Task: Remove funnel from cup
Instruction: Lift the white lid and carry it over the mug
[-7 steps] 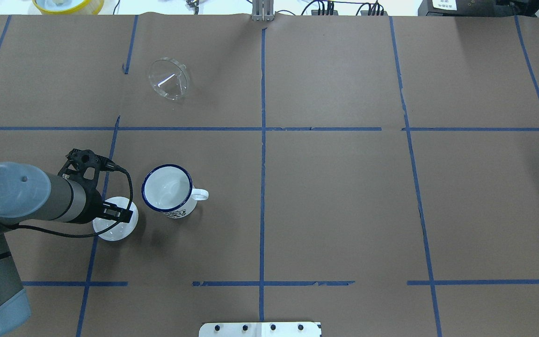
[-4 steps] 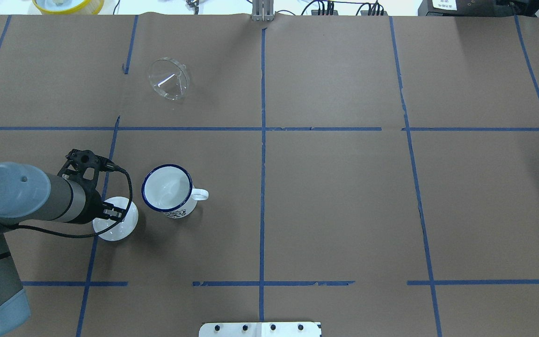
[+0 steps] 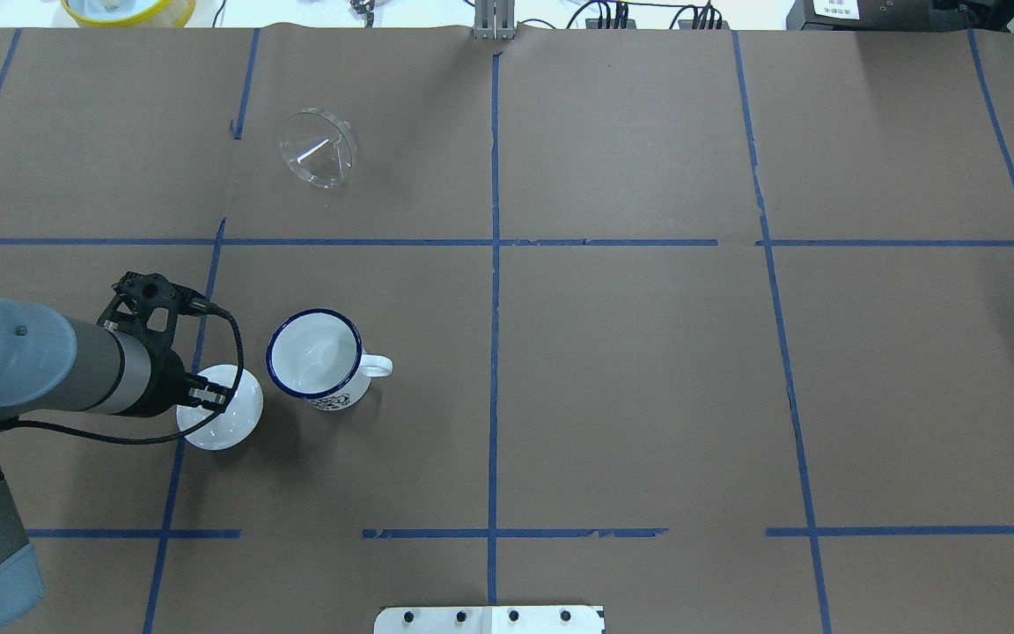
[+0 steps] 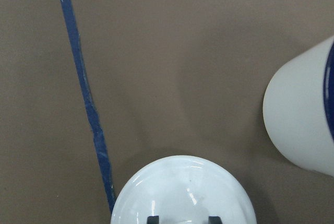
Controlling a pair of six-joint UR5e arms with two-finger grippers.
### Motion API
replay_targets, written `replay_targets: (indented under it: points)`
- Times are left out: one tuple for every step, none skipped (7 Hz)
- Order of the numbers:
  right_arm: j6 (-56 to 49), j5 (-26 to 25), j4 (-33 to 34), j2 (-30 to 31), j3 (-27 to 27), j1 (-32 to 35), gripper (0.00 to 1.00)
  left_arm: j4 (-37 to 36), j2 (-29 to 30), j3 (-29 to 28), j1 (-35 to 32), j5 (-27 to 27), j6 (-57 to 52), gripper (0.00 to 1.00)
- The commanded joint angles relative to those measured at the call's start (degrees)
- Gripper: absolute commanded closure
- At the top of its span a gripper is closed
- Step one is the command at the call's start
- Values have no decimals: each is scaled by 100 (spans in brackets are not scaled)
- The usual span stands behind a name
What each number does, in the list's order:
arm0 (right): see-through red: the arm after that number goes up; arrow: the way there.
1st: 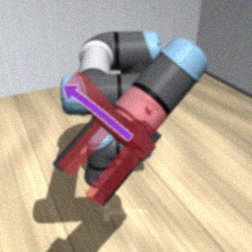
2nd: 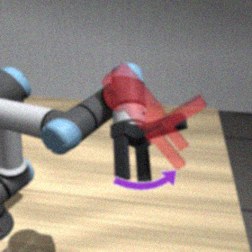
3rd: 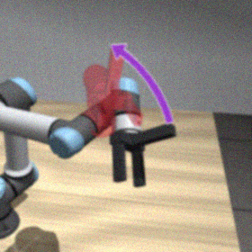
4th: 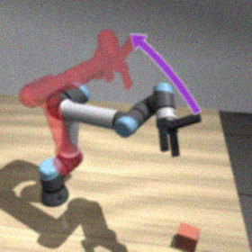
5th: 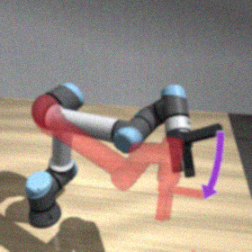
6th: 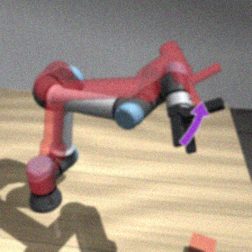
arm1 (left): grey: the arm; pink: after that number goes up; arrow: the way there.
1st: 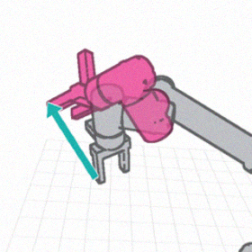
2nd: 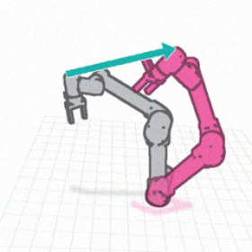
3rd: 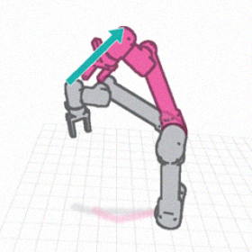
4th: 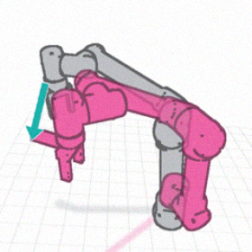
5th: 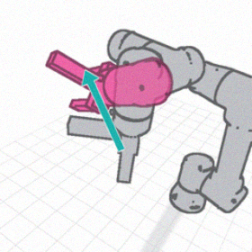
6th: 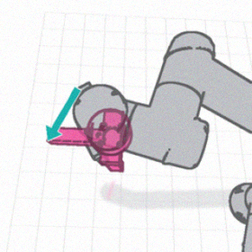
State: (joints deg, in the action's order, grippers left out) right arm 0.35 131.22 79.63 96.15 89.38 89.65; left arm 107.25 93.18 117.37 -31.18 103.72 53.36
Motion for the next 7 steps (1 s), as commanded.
replay_targets:
  points:
    - [0,0,0,0,0,0,0,-438,16,547,-649,366,-79,100]
    - [0,0,0,0,0,0,0,-1007,60,994,-905,377,-245,100]
    - [0,0,0,0,0,0,0,-1587,391,1181,-1056,386,-247,100]
    - [0,0,0,0,0,0,0,-2359,1212,1079,-1040,386,-177,100]
    - [0,0,0,0,0,0,0,-2854,1899,791,-1005,447,6,100]
    - [0,0,0,0,0,0,0,-2867,2315,379,-970,526,338,100]
    - [0,0,0,0,0,0,0,-2859,2362,253,-743,509,411,100]
